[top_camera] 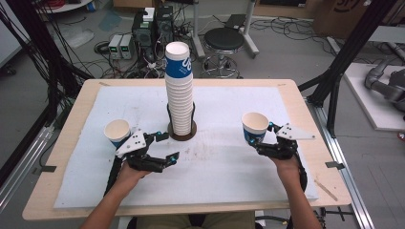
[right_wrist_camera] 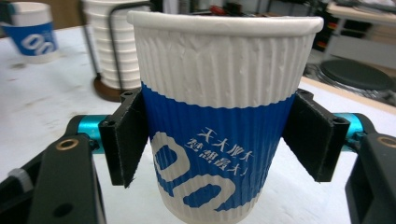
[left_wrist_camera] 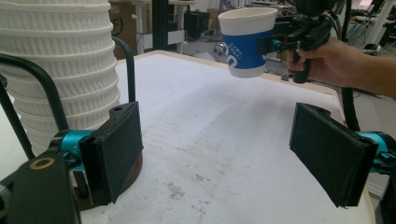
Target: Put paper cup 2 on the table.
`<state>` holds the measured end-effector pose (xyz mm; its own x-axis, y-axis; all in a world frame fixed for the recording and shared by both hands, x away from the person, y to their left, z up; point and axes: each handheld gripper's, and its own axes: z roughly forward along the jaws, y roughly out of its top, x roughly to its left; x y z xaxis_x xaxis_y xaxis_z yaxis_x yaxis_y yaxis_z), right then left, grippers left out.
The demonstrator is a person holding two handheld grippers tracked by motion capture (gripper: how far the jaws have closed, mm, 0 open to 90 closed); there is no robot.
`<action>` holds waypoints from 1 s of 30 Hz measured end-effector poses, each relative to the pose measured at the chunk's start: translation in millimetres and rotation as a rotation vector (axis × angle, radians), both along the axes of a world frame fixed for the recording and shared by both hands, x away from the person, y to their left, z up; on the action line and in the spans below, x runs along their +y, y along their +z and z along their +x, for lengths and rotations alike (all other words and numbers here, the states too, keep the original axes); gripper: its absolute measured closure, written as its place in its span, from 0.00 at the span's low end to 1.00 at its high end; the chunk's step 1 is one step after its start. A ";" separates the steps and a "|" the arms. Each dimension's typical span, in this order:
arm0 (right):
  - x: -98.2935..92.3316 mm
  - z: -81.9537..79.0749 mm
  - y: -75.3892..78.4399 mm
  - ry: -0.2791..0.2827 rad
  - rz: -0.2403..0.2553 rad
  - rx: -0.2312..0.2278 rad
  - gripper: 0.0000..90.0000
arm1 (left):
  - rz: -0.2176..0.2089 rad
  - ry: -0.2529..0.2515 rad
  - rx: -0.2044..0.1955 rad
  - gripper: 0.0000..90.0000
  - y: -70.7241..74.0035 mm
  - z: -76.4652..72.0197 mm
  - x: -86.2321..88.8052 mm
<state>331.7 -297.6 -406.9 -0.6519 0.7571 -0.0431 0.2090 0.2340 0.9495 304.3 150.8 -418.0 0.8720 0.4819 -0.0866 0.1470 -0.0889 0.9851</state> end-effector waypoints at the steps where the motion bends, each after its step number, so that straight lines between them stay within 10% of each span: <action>1: -1.1 1.9 -0.7 -0.012 0.005 0.006 0.30 | 0.005 -0.003 -0.001 0.19 0.0 0.0 -0.1; 13: -4.8 31.2 -22.1 -0.139 -0.012 0.112 0.30 | 0.007 -0.005 0.001 0.19 -1.4 -0.2 -1.3; 30: -8.0 30.2 -36.1 -0.105 -0.051 0.182 0.29 | 0.014 -0.005 0.010 0.19 -2.7 0.1 -1.6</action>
<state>361.9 -305.6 -442.9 -0.5704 0.8209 0.0280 0.4018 0.2491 0.8812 304.4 149.3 -420.7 0.8737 0.4785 -0.0883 0.1558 -0.1033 0.9824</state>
